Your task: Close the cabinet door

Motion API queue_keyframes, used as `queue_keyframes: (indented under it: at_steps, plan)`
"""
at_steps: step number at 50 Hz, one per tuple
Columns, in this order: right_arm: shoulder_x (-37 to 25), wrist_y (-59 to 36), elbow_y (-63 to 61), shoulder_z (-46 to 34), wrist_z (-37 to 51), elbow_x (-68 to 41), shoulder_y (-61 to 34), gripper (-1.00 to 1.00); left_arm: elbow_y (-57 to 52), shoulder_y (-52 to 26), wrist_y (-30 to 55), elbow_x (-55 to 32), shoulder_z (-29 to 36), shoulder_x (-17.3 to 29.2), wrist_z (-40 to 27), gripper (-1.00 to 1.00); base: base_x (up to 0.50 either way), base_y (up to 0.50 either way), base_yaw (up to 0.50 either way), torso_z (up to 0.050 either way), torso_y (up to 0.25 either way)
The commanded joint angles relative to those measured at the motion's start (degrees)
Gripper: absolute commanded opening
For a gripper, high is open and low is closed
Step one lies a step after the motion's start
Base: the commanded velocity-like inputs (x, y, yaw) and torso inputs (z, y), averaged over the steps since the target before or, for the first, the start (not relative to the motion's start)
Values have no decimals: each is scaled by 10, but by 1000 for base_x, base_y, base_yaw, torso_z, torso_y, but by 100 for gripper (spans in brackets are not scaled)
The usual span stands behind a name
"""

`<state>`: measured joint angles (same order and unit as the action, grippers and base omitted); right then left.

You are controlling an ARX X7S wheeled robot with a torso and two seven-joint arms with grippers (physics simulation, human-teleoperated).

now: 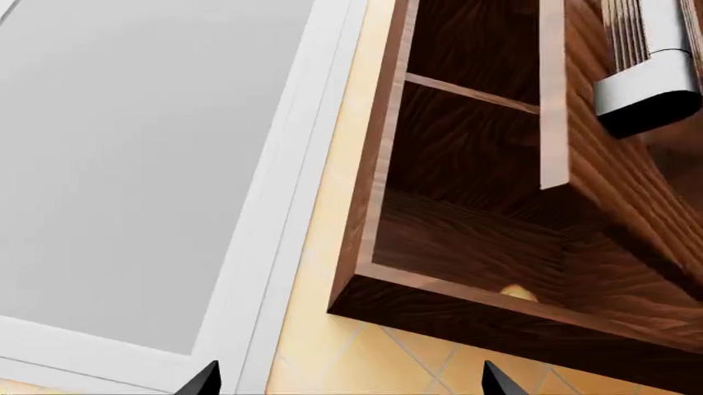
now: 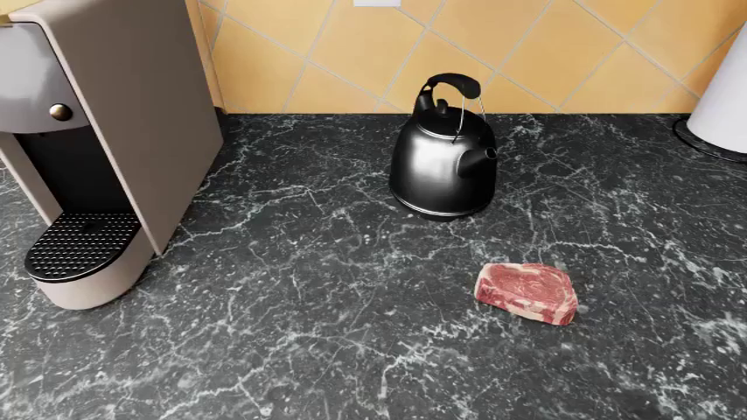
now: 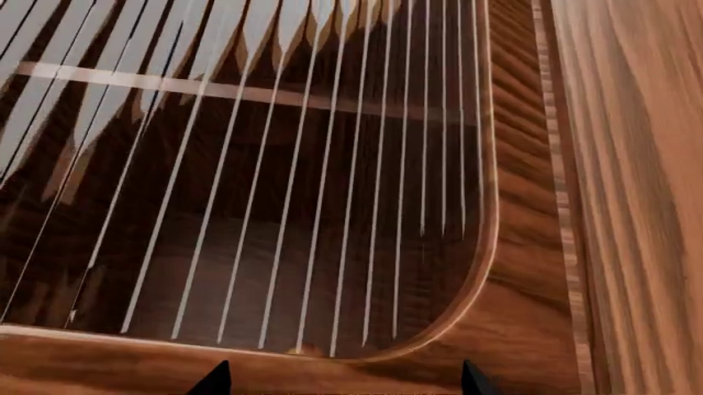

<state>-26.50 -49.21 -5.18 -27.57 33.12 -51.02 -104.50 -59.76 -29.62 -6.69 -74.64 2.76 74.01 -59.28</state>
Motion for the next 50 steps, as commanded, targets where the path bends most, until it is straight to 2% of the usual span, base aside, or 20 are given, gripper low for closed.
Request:
queue_keyframes:
  at_steps: [1,11,18,31,50]
  plan:
    - [21,12,99,-58,-22,-11,51,100,1,11,-32,14,18,18,-2,100,11,0,0,0,0]
    - [39,41,142,-76,-39,10,75,100,3,16,-44,16,21,26,-2,100,4,0,0,0,0]
    - [52,59,171,-90,-52,25,88,100,4,-23,-27,6,44,17,-3,100,2,0,1,0,0]
    - [68,82,226,-105,-69,47,91,100,5,15,-57,17,30,33,-2,100,4,0,1,0,0]
    - [87,113,302,-116,-85,68,101,100,13,27,-67,33,42,30,3,100,2,0,1,0,0]
